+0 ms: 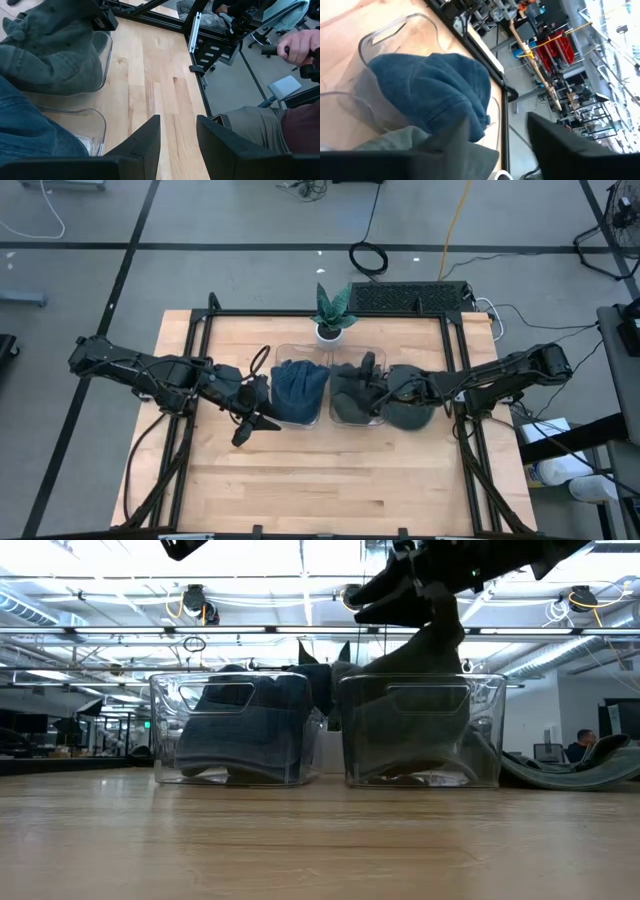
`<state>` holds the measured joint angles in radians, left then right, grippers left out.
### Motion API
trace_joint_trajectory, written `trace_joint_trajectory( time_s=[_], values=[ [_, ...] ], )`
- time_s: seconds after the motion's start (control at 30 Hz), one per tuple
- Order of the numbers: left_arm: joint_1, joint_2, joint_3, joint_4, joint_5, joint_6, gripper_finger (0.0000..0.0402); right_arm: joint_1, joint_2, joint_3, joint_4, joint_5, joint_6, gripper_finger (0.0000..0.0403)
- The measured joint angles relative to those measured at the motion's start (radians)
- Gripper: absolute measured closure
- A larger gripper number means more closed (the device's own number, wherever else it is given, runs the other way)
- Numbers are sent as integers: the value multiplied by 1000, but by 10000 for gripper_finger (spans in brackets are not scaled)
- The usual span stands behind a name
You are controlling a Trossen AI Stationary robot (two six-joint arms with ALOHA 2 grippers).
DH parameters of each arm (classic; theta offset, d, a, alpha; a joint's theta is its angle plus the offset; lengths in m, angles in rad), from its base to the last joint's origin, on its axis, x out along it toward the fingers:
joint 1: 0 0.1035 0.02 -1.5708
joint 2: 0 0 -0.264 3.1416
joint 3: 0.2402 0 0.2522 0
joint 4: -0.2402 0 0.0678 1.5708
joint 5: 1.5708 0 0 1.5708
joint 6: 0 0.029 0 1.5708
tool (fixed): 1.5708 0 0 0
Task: Pick & Place hat
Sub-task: Put the bottom gray cap into the right transparent bin, then put the gray cap into the right transparent bin
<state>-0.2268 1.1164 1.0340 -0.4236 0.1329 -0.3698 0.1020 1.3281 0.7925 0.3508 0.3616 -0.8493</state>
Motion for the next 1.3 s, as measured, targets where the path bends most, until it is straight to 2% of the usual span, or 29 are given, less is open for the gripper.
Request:
trace_joint_trajectory(
  time_s=[0.17,0.23,0.4,0.6,0.7,0.8,1.0,1.13,1.3],
  values=[
    [0,0,0,0,-1,8,270,0,0,0,-3,0,31,363],
    [0,0,0,0,-1,11,270,0,0,0,-4,0,37,392],
    [0,0,0,0,-1,9,270,0,0,0,6,-1,22,351],
    [0,0,0,0,-1,4,270,-3,0,0,38,1,22,269],
    [0,0,0,-1,-1,3,270,-2,-15,0,51,41,51,226],
    [0,0,0,-4,-1,2,270,-2,-38,0,29,197,147,187],
    [0,0,0,-16,0,2,270,4,-98,0,-103,703,333,131],
    [0,0,0,-21,0,13,270,21,-138,0,-213,946,340,114],
    [0,0,0,-21,-1,34,270,54,-155,0,-236,1192,323,113]
  ],
)
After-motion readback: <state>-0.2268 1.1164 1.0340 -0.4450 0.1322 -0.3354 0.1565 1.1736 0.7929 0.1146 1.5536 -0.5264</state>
